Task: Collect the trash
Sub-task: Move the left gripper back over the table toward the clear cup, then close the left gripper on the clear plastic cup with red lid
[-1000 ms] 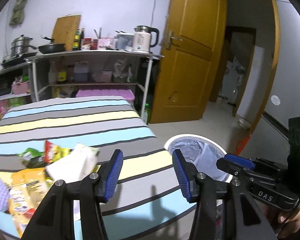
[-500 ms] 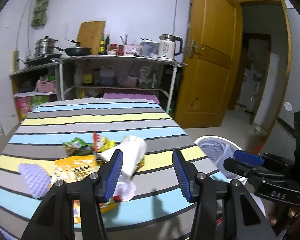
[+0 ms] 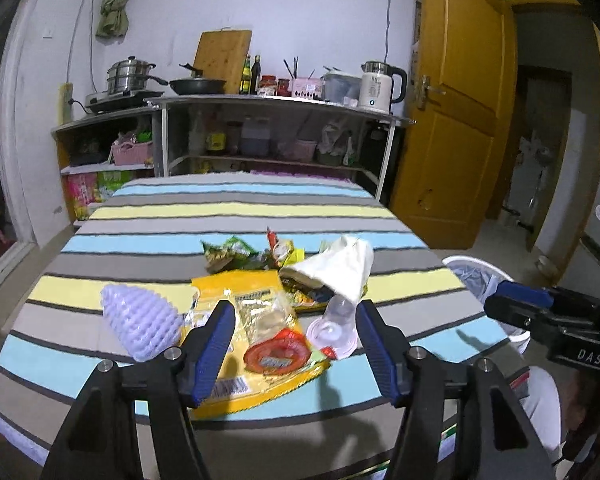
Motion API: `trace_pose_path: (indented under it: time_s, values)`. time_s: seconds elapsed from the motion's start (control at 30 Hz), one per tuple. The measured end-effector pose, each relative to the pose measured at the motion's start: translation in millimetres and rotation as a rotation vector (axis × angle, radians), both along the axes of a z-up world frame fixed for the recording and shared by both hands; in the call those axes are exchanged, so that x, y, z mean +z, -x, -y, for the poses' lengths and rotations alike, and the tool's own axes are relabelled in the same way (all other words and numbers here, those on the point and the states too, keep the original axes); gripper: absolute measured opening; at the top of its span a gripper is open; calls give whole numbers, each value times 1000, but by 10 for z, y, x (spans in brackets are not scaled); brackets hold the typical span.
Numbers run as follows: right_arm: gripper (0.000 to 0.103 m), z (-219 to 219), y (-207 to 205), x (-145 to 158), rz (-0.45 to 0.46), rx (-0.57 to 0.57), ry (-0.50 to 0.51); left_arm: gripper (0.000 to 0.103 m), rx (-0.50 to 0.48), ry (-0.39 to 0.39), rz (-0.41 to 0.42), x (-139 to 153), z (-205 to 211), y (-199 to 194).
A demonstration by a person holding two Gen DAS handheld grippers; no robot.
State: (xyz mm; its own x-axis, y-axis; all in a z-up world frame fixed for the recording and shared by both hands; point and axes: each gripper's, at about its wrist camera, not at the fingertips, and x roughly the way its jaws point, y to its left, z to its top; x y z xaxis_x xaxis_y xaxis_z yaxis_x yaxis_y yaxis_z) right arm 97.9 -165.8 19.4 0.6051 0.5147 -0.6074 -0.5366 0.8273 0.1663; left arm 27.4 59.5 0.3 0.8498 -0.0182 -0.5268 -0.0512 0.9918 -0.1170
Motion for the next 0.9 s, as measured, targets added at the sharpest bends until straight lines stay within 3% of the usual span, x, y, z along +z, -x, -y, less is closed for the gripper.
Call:
trace_pose_path:
  time_s: [0.17, 0.37, 0.7, 0.77, 0.8, 0.9]
  values:
    - [49, -24, -35, -39, -13, 1, 6, 62, -43, -8, -35, -137, 114, -84]
    - [49, -45, -69, -80, -22, 5, 15, 62, 23, -37, -65, -258, 52, -194]
    - [48, -236, -164, -165, -43, 40, 24, 62, 55, -1, -123, -449, -105, -376]
    - [48, -279, -180, -171, -46, 49, 27, 56, 51, 1, -122, -461, -112, -392]
    - [48, -298, -189, -174, -47, 52, 29, 47, 47, 2, -123, -465, -111, -399]
    - [48, -373, -229, -187, -50, 61, 34, 45, 42, 3, -121, -471, -112, -410]
